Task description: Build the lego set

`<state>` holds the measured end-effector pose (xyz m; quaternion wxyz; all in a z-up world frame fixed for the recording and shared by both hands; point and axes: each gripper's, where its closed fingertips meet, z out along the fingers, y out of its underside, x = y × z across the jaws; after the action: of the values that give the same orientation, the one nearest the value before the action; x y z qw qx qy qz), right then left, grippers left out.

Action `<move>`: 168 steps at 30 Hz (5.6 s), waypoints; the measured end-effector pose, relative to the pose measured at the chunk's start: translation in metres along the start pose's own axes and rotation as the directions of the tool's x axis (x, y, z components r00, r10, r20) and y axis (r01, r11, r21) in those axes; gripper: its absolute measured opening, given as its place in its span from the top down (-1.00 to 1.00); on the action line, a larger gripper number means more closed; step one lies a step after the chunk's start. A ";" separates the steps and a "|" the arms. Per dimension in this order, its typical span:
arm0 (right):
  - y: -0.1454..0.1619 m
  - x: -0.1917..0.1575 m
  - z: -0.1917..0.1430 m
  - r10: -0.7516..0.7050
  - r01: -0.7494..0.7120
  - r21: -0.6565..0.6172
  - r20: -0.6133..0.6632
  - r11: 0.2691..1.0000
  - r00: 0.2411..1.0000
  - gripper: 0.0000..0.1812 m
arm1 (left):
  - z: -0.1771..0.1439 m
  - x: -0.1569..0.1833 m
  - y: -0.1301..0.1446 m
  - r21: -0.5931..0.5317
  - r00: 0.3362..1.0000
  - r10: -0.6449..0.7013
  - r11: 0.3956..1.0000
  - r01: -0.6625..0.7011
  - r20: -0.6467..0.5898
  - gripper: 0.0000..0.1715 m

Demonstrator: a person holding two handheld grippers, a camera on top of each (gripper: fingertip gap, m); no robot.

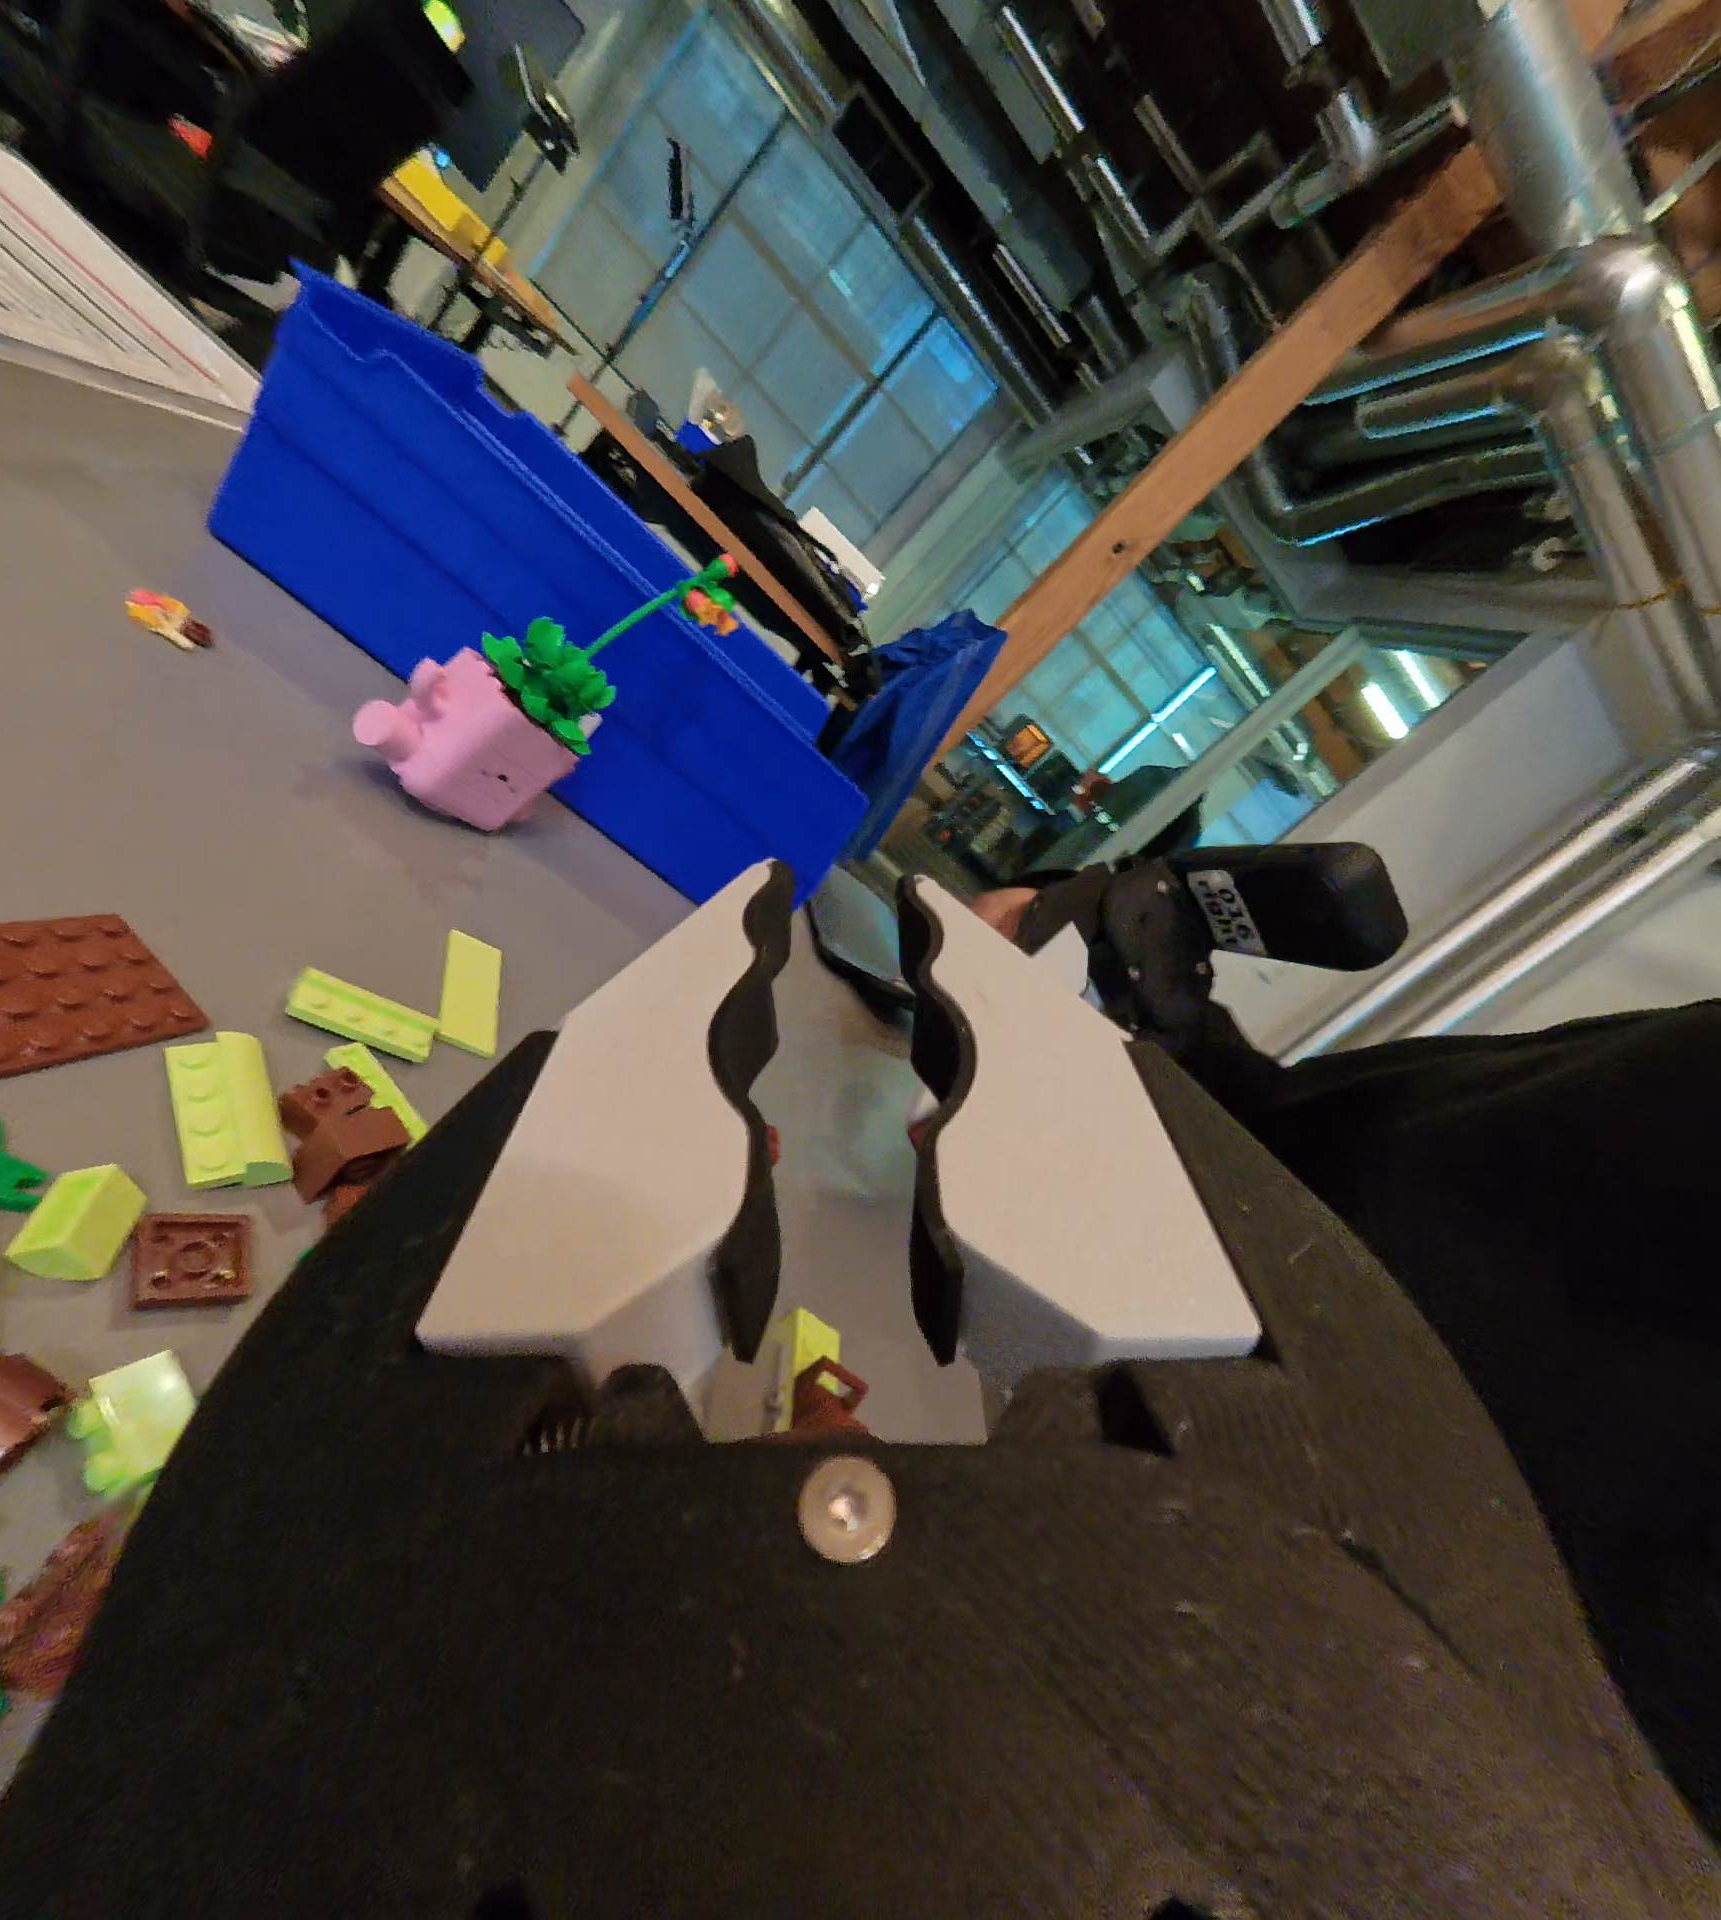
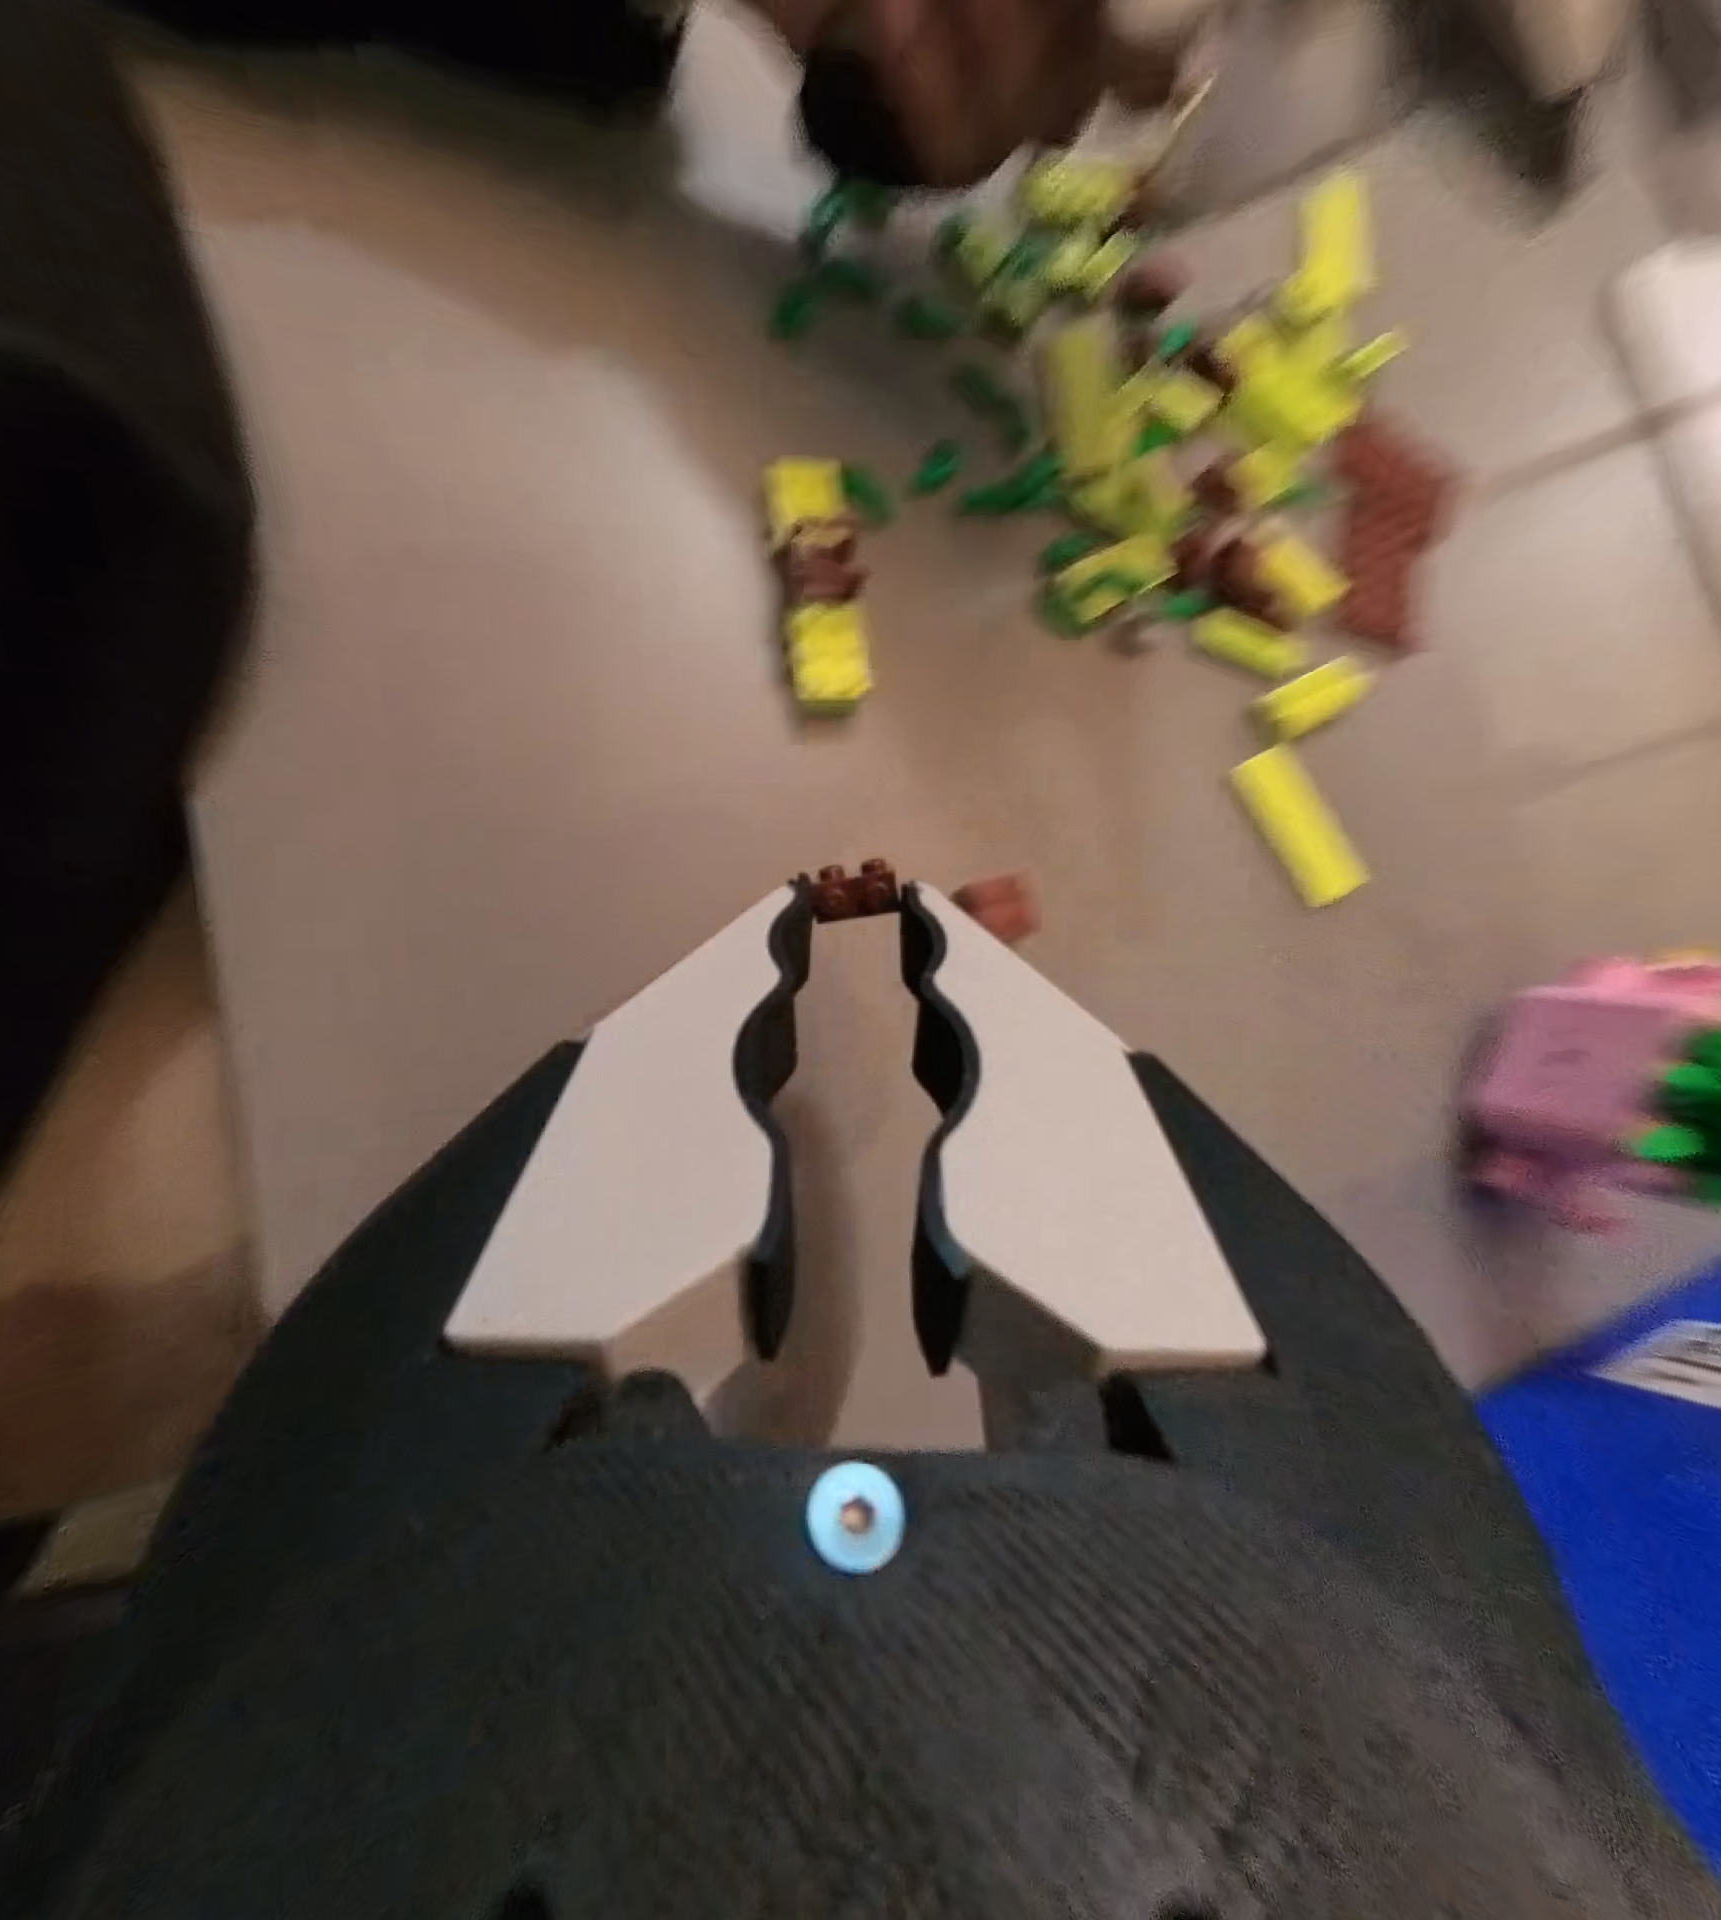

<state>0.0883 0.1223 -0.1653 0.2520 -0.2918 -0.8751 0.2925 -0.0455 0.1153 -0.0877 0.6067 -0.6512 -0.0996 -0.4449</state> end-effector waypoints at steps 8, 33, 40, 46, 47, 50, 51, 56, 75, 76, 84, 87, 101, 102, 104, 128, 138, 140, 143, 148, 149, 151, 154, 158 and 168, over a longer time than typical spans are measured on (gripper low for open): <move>0.034 -0.035 0.020 0.134 -0.063 -0.240 0.296 0.969 0.946 0.84 | -0.005 -0.006 -0.004 0.031 0.999 0.013 0.999 -0.014 0.034 0.81; 0.016 -0.017 0.023 -0.133 0.199 -0.272 0.243 0.942 0.961 0.85 | -0.013 -0.003 -0.016 0.087 1.000 0.006 0.996 -0.007 0.021 0.90; 0.014 0.033 0.019 -0.115 0.153 -0.297 0.140 0.942 0.983 0.85 | -0.011 -0.002 -0.014 0.079 1.000 -0.004 0.997 0.003 0.009 0.89; 0.009 0.035 0.030 -0.072 0.148 -0.273 0.270 0.951 0.960 0.85 | -0.011 -0.005 -0.012 0.069 1.000 -0.007 0.998 0.006 0.021 0.88; 0.011 0.035 0.032 -0.069 0.151 -0.277 0.286 0.949 0.956 0.85 | -0.011 -0.005 -0.013 0.071 1.000 -0.010 0.997 0.009 0.019 0.87; 0.018 0.033 0.036 -0.049 0.155 -0.303 0.330 0.940 0.943 0.85 | -0.012 -0.005 -0.014 0.077 1.000 -0.013 0.997 0.011 0.018 0.87; 0.020 0.032 0.037 -0.043 0.156 -0.312 0.340 0.937 0.939 0.85 | -0.013 -0.005 -0.014 0.078 1.000 -0.014 0.997 0.013 0.018 0.87; 0.022 0.032 0.036 -0.006 0.131 -0.320 0.363 0.938 0.932 0.85 | -0.014 -0.004 -0.016 0.088 1.000 -0.026 0.996 0.025 0.005 0.87; 0.023 0.031 0.037 -0.039 0.172 -0.342 0.364 0.924 0.931 0.85 | -0.016 -0.005 -0.018 0.097 0.999 -0.039 0.995 0.039 0.004 0.87; 0.023 0.031 0.037 -0.038 0.172 -0.348 0.362 0.921 0.932 0.85 | -0.016 -0.006 -0.018 0.096 0.999 -0.039 0.995 0.038 0.005 0.87; 0.024 0.031 0.037 -0.037 0.202 -0.463 0.340 0.863 0.940 0.85 | -0.016 -0.008 -0.016 0.090 0.999 -0.049 0.995 0.048 0.011 0.87; 0.025 0.031 0.037 -0.052 0.236 -0.510 0.349 0.827 0.936 0.85 | -0.014 -0.009 -0.014 0.074 0.999 -0.035 0.997 0.033 0.031 0.86; 0.025 0.029 0.039 0.011 0.281 -0.676 0.393 0.682 0.919 0.86 | -0.012 -0.012 -0.012 0.057 0.998 -0.036 0.998 0.034 0.046 0.85; 0.025 0.029 0.039 0.017 0.275 -0.673 0.394 0.687 0.919 0.86 | -0.013 -0.012 -0.013 0.061 0.998 -0.038 0.998 0.035 0.045 0.85; 0.025 0.029 0.040 0.028 0.256 -0.662 0.386 0.704 0.922 0.86 | -0.014 -0.011 -0.014 0.067 0.998 -0.041 0.997 0.038 0.043 0.85; -0.008 0.045 0.030 0.060 -0.007 -0.397 0.121 0.918 0.991 0.46 | -0.030 -0.007 -0.032 0.135 0.998 -0.005 0.991 -0.003 0.060 0.86; -0.040 0.061 0.061 0.219 -0.219 0.000 -0.073 0.976 0.973 0.47 | -0.113 0.004 -0.083 0.303 0.960 0.108 0.934 -0.187 0.260 0.84; -0.054 0.069 0.065 0.288 -0.278 0.105 -0.095 0.955 0.953 0.50 | -0.126 -0.013 -0.080 0.259 0.926 0.109 0.942 -0.212 0.361 0.82; -0.064 0.090 0.065 0.343 -0.302 0.205 -0.201 0.931 0.918 0.58 | -0.142 -0.035 -0.075 0.198 0.859 0.124 0.948 -0.251 0.496 0.81; -0.062 0.112 0.058 0.398 -0.300 0.344 -0.266 0.890 0.878 0.68 | -0.136 -0.049 -0.062 0.092 0.828 0.163 0.964 -0.250 0.536 0.80; -0.058 0.116 0.055 0.388 -0.276 0.359 -0.292 0.892 0.874 0.71 | -0.132 -0.052 -0.057 0.050 0.818 0.184 0.967 -0.251 0.545 0.81; -0.048 0.122 0.046 0.365 -0.221 0.382 -0.359 0.897 0.859 0.74 | -0.127 -0.060 -0.048 -0.044 0.772 0.242 0.962 -0.268 0.588 0.81; -0.037 0.126 0.034 0.379 -0.184 0.436 -0.417 0.881 0.826 0.76 | -0.126 -0.073 -0.038 -0.173 0.684 0.329 0.942 -0.288 0.652 0.86; -0.036 0.131 0.028 0.428 -0.203 0.496 -0.394 0.844 0.813 0.79 | -0.112 -0.069 -0.032 -0.188 0.712 0.347 0.937 -0.295 0.610 0.85; -0.033 0.133 0.028 0.514 -0.293 0.545 -0.311 0.786 0.800 0.80 | -0.092 -0.054 -0.034 -0.092 0.804 0.308 0.948 -0.305 0.509 0.88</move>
<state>-0.0341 0.1778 -0.1273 0.4367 -0.4655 -0.6101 0.4694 -0.1420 0.0644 -0.1141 0.6192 -0.7557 -0.1511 -0.1502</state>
